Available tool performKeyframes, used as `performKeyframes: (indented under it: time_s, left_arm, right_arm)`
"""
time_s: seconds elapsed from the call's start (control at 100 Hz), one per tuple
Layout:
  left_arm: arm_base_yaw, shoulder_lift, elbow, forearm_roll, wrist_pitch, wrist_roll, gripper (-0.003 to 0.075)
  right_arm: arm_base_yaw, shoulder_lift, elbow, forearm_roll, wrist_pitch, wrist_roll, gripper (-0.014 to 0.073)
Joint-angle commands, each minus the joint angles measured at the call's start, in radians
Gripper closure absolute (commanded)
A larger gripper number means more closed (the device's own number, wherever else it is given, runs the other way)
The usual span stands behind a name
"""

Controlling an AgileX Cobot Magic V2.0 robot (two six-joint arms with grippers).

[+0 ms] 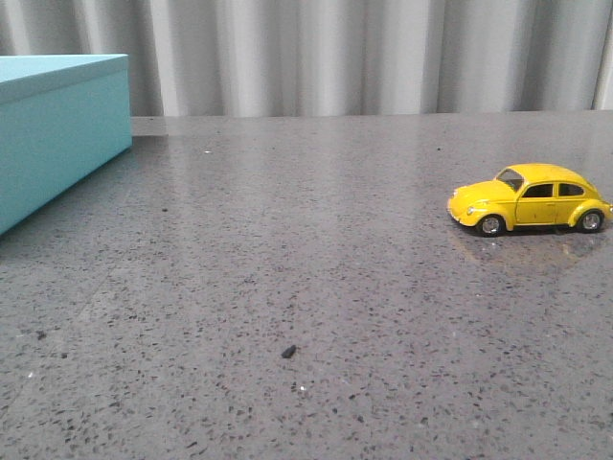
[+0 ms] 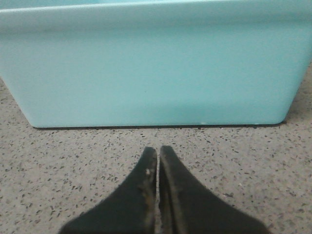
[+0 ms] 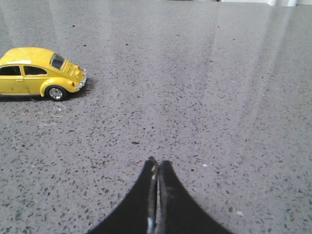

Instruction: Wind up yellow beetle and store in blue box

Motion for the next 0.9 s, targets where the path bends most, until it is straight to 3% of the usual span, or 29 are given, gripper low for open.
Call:
performKeyframes:
  time_s: [0.0,0.89]
  left_arm:
    - [-0.009,-0.031,0.026,0.0,-0.058,-0.01,0.0741]
    - [-0.009,-0.031,0.026,0.0,-0.06,-0.01,0.0741]
  right_arm:
    - [-0.007,-0.019,0.022,-0.003,-0.013,-0.002,0.0655]
    - [-0.007,-0.019,0.022,-0.011,-0.004,-0.002,0.0655]
